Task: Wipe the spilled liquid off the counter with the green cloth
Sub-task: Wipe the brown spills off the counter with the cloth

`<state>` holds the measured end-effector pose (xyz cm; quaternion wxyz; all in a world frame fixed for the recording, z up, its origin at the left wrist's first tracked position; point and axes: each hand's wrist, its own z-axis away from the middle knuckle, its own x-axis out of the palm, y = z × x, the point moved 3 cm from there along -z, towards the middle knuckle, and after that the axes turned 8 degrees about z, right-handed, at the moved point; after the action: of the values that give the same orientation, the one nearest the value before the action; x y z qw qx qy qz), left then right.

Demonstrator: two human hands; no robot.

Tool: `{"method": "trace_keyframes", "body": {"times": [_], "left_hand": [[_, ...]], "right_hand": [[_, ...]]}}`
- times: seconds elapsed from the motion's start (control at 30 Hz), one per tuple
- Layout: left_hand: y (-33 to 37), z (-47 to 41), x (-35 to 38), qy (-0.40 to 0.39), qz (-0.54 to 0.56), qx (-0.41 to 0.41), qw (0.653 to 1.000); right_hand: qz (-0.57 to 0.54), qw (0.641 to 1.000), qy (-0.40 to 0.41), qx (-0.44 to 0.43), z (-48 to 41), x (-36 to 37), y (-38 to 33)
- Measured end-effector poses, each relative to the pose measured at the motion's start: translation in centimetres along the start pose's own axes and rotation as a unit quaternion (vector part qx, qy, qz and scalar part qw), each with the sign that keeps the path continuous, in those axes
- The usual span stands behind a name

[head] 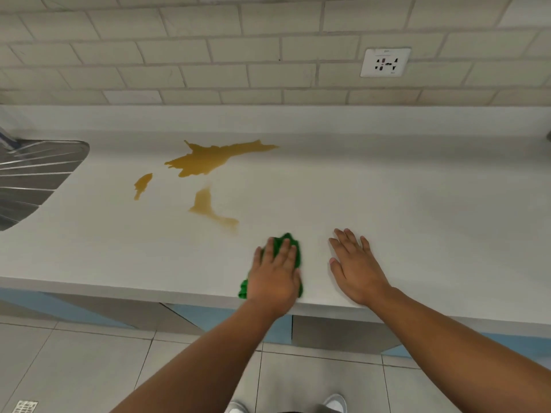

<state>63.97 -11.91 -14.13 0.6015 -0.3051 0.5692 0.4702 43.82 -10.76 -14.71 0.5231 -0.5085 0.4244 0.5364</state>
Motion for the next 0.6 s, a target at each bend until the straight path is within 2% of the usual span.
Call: {"method": "trace_keyframes", "body": {"times": [0.1,0.2,0.27,0.37,0.47,0.53,0.6], "left_hand": [[1.7,0.9,0.6,-0.022,-0.037,0.090,0.995],[-1.8,3.0,0.6,-0.014,-0.028,0.128,0.991],[-6.1,4.1,0.2,0.005,-0.021,0.084,0.996],[-12.3,3.5,-0.9,0.022,-0.006,-0.069,0.997],[-13.1,0.6,-1.8,0.016,0.013,-0.184,0.983],[-10.4,-1.5,-1.9,0.024,0.017,-0.194,0.981],[-6.7,-2.8,-1.7,0.021,0.016,-0.129,0.991]], "right_hand": [[0.004,1.000,0.000,-0.007,-0.1,-0.1,1.5],[-0.002,1.000,-0.004,-0.019,-0.5,0.0,2.4],[-0.009,1.000,-0.008,-0.028,-0.8,0.2,2.3],[-0.019,0.999,-0.009,-0.040,-1.4,0.4,1.8],[-0.004,0.998,-0.017,-0.052,-2.0,0.5,0.8],[-0.002,0.998,-0.019,-0.052,-2.5,0.4,0.2],[-0.009,0.998,-0.012,-0.058,-3.0,0.2,-0.5]]}}
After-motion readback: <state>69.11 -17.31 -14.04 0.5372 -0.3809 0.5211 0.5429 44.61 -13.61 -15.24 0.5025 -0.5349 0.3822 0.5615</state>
